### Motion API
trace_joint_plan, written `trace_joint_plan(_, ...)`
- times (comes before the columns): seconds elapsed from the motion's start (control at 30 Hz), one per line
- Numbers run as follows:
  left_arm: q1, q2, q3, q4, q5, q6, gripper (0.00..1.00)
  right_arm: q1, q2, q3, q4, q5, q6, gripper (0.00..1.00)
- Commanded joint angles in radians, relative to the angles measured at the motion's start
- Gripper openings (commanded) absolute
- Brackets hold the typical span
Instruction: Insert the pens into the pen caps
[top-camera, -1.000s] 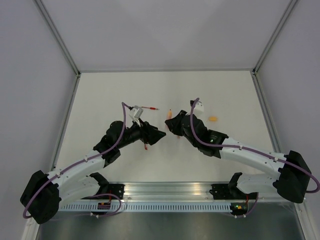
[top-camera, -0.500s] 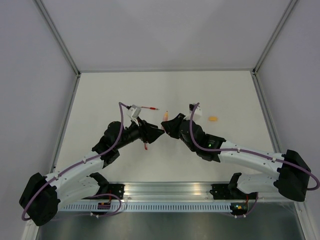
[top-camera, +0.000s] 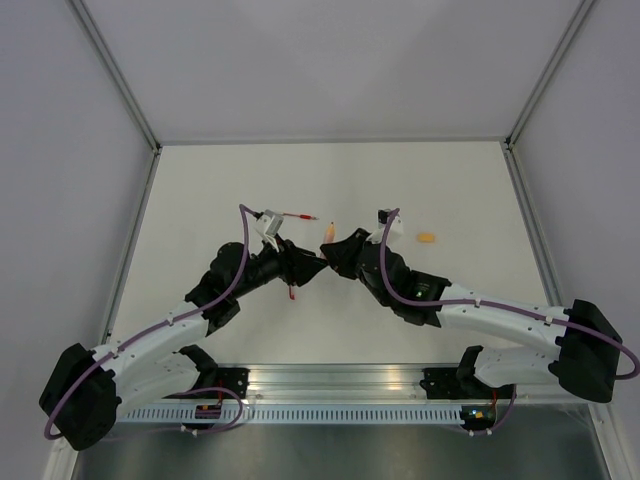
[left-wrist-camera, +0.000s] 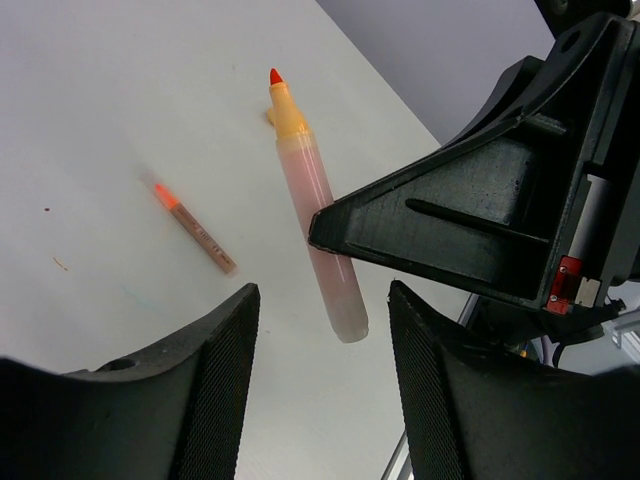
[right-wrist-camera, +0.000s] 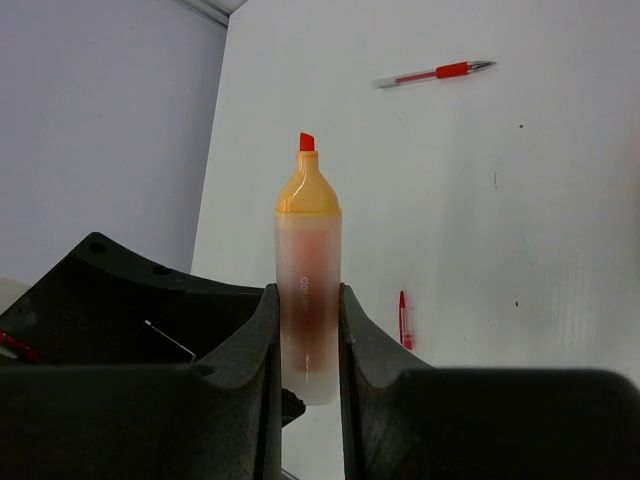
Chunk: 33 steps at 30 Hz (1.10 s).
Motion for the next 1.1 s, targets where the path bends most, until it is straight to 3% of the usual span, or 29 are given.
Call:
trace_joint_plan(0.0,0.001,0.006,0.027,0.009,-0.010,0.037,0.58,0.020,-0.006,0.010,0.053,0.019,0.011,0.00)
trace_joint_plan(0.3,0.001,0.003,0.025,0.012,-0.013,0.038,0.49,0.081,0.042,0.035,0.077,0.042,0.008,0.00)
trace_joint_plan(0.43,0.001,-0.003,0.022,0.018,0.007,0.040,0.28,0.101,0.046,0.041,0.079,0.054,-0.004,0.00)
trace_joint_plan(0.5,0.001,-0.015,0.015,0.036,0.019,0.035,0.12,0.106,0.039,0.041,0.080,0.054,-0.012,0.01)
trace_joint_plan(0.53,0.001,-0.021,0.008,0.045,0.041,0.032,0.03,0.106,0.035,0.035,0.082,0.052,-0.018,0.08)
trace_joint_plan(0.6,0.003,-0.041,-0.002,0.082,0.065,0.020,0.02,0.106,0.012,0.025,0.105,0.048,-0.068,0.25)
trace_joint_plan(0.63,0.001,-0.065,-0.016,0.099,0.103,0.000,0.02,0.106,-0.015,0.010,0.125,0.049,-0.091,0.41)
trace_joint_plan(0.73,0.001,-0.122,-0.038,0.174,0.206,-0.056,0.02,0.106,-0.078,-0.063,0.198,0.049,-0.214,0.52)
trace_joint_plan(0.87,0.001,-0.187,-0.064,0.266,0.289,-0.124,0.02,0.106,-0.216,-0.166,0.368,-0.007,-0.384,0.52)
trace_joint_plan(1.07,0.003,-0.198,-0.085,0.367,0.360,-0.178,0.02,0.104,-0.282,-0.211,0.459,-0.173,-0.530,0.46)
